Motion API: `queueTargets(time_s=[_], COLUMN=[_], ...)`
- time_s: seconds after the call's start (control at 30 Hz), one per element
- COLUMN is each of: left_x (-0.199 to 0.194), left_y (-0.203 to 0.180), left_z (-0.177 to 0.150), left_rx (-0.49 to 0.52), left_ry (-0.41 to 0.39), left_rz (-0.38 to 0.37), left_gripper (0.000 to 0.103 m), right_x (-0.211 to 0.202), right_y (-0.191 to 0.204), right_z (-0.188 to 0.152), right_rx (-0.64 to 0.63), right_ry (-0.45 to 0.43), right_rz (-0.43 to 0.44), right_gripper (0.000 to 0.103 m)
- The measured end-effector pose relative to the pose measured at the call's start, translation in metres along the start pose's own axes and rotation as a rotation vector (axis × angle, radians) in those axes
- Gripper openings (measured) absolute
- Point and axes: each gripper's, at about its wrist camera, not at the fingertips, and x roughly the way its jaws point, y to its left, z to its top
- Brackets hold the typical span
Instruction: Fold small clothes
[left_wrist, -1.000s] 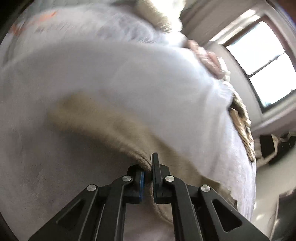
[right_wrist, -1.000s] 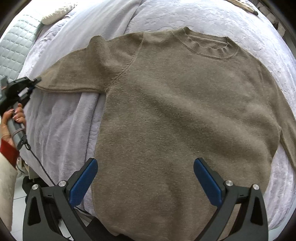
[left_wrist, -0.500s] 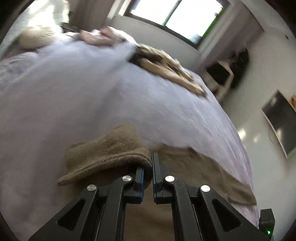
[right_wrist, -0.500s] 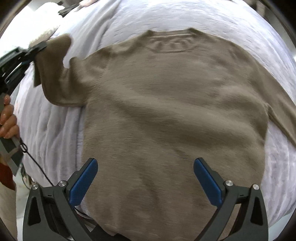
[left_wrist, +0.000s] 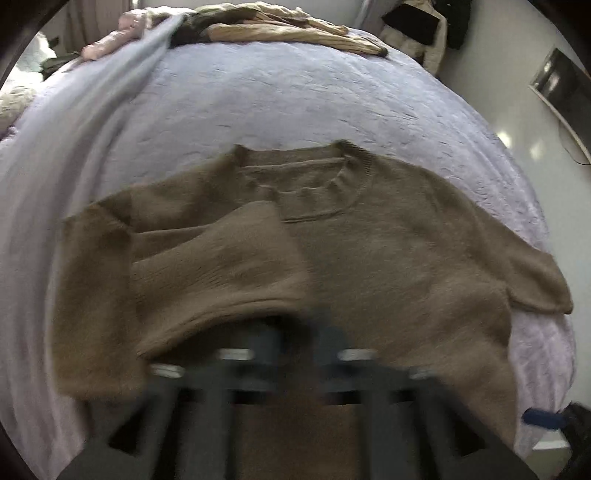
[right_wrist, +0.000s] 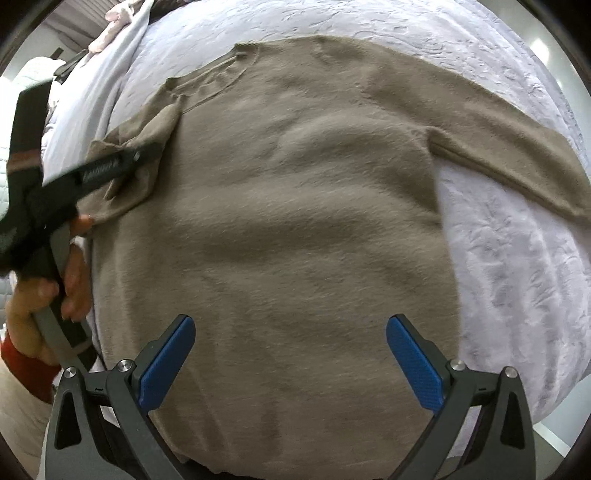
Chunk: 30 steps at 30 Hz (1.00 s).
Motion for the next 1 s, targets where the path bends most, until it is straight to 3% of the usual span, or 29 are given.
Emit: queueTargets(time_s=[0.03,0.1,0.3,0.5,0.63,0.7,0.73,0.77,0.8,0.93,1.0], left_x=[-0.007,-0.034,-0.075,-0.064,-0.044,-0.034,-0.031,-0.026,-0.024,-0.022,-0.020], left_y=[0.004,0.017,0.072,0.138,0.149,0.149,0.150,0.151,0.153,0.164,0.172], left_z=[-0.002,-0.009,-0.027,-0.060,-0.075,-0.077,-0.077,-0.077,-0.077,-0.078,-0.078], left_rx=[-0.009,-0.006,-0.081,-0.208,-0.220,-0.221,-0.228,-0.240,-0.256,-0.323,-0.340], left_ry=[-0.023,-0.082,-0.100,0.023,0.060,0.068,0.068,0.066,0.058,0.038,0.045], left_rz=[0.029,0.058,0.154,0.269,0.307,0.344,0.355,0.365,0.377,0.399,0.401], left_gripper=[0.101,0.102,0.102,0.101,0.102,0.101,0.102,0.102,0.101,0.102,0.102], right_x=[0.000,-0.001,-0.002,0.022,0.060,0.081,0.091,0.094,0.090,0.040,0.035], right_y=[-0.004,-0.003,0.037,0.132,0.183,0.196,0.200,0.200,0.196,0.125,0.082], right_z=[0.002,0.009,0.045,0.078,0.090,0.092,0.095,0.102,0.109,0.144,0.152], right_rx=[-0.004,-0.016,-0.185,-0.563,-0.761,-0.840,-0.869,-0.858,-0.807,-0.347,-0.139], right_ry=[-0.008,-0.022,-0.106,-0.232,-0.280,-0.287,-0.271,-0.238,-0.235,-0.353,-0.362], right_rz=[-0.005,-0.011,-0.056,-0.182,-0.304,-0.399,-0.410,-0.366,-0.309,0.055,0.118], right_gripper=[0.103,0.103,0.103,0.103,0.102,0.075,0.022,0.011,0.011,0.011,0.011])
